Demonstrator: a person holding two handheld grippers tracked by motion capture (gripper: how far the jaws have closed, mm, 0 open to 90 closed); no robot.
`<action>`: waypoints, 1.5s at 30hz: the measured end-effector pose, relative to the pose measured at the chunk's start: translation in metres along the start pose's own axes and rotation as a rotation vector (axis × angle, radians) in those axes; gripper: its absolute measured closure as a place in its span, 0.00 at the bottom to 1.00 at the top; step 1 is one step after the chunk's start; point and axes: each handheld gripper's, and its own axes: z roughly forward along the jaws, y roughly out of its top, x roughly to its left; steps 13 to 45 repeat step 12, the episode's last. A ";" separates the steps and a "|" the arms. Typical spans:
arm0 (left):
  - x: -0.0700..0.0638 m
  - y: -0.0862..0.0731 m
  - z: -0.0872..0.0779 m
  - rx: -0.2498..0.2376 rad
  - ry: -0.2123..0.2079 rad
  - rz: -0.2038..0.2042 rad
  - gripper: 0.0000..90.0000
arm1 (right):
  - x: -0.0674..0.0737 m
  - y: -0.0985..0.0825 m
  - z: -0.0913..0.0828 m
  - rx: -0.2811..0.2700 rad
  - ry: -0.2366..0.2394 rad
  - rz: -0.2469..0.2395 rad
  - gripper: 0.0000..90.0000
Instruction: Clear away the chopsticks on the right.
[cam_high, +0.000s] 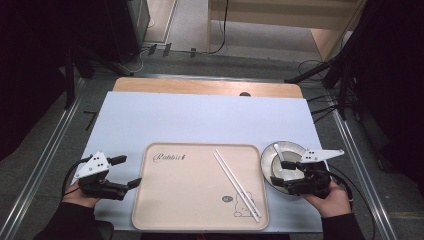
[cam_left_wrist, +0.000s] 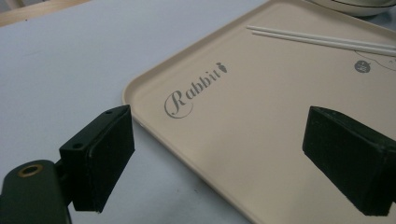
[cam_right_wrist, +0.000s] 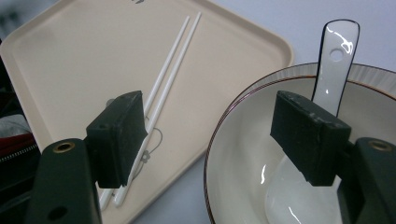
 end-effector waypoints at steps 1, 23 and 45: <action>0.000 0.000 0.000 0.000 0.001 -0.001 0.10 | 0.000 0.000 0.000 0.000 -0.002 -0.001 0.30; 0.000 0.001 -0.001 -0.008 0.002 0.003 0.10 | -0.002 -0.001 -0.001 0.001 -0.008 0.003 0.30; 0.000 0.001 -0.001 -0.008 0.002 0.003 0.10 | -0.002 -0.001 -0.001 0.001 -0.008 0.003 0.30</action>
